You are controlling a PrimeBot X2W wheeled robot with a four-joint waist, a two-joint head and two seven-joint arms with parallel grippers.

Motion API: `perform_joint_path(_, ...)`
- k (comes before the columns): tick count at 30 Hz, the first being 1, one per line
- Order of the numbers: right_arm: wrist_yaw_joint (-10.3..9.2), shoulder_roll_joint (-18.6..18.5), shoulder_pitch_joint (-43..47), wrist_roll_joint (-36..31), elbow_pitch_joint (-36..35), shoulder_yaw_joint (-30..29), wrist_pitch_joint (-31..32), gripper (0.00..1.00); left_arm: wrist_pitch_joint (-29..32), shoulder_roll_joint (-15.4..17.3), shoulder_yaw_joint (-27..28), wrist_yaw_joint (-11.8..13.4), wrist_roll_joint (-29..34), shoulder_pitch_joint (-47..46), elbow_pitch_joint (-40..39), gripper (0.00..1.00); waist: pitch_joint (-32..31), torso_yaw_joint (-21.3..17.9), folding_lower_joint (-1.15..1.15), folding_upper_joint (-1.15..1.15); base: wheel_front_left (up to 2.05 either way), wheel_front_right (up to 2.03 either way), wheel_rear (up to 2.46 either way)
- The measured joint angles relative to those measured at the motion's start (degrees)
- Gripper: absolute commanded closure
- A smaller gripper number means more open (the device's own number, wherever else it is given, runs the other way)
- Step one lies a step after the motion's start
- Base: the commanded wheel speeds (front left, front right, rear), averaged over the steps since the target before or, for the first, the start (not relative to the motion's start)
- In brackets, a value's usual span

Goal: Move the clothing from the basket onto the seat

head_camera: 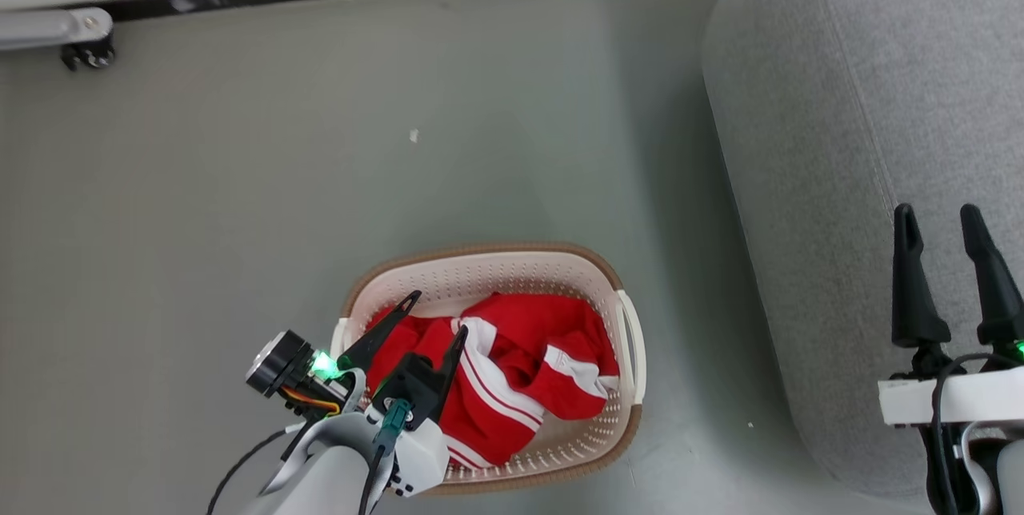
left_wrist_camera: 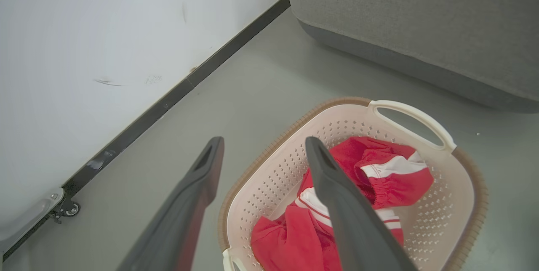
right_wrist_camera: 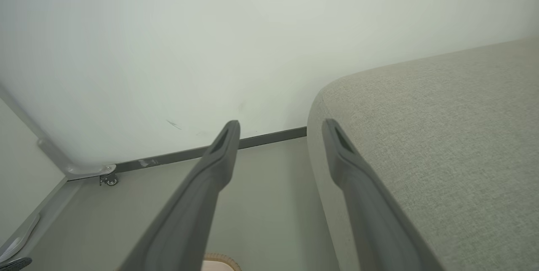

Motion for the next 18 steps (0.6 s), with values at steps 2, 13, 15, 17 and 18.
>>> perform_joint_path(2, 0.00, 0.01, -0.83, 0.27, -0.13, -0.13, 0.00, 0.00, 0.00, 0.07, -0.85, -0.49, 1.15, -1.09, 1.05, 0.00, 1.33, -0.57, 0.00, 0.00, 0.00, 0.00, 0.00)
perform_joint_path(13, 0.00, -0.01, -5.81, 2.11, -1.08, -0.22, 0.00, 0.00, 0.09, 1.38, -1.96, -0.56, 4.22, -6.50, 7.51, 0.00, 8.36, -3.51, 0.00, 0.00, 0.00, 0.00, 0.00)
perform_joint_path(15, 0.00, 0.00, -6.71, 2.47, -1.07, 0.03, 0.00, 0.00, 0.10, 1.69, -1.98, -0.55, 4.57, -7.16, 8.65, 0.00, 9.57, -4.02, 0.00, 0.00, 0.00, 0.00, 0.00)
perform_joint_path(17, 0.00, 0.00, -7.59, 3.00, -1.07, 0.24, 0.00, 0.00, 0.21, 1.98, -2.19, -0.55, 5.24, -7.89, 9.69, 0.00, 10.75, -4.50, 0.00, 0.00, 0.00, 0.00, 0.00)
perform_joint_path(18, 0.00, -0.01, -8.06, 3.14, -1.05, 0.30, 0.00, 0.00, 0.56, 2.13, -2.52, -0.55, 5.73, -8.33, 10.35, 0.00, 11.34, -4.74, 0.00, 0.00, 0.00, 0.00, 0.00)
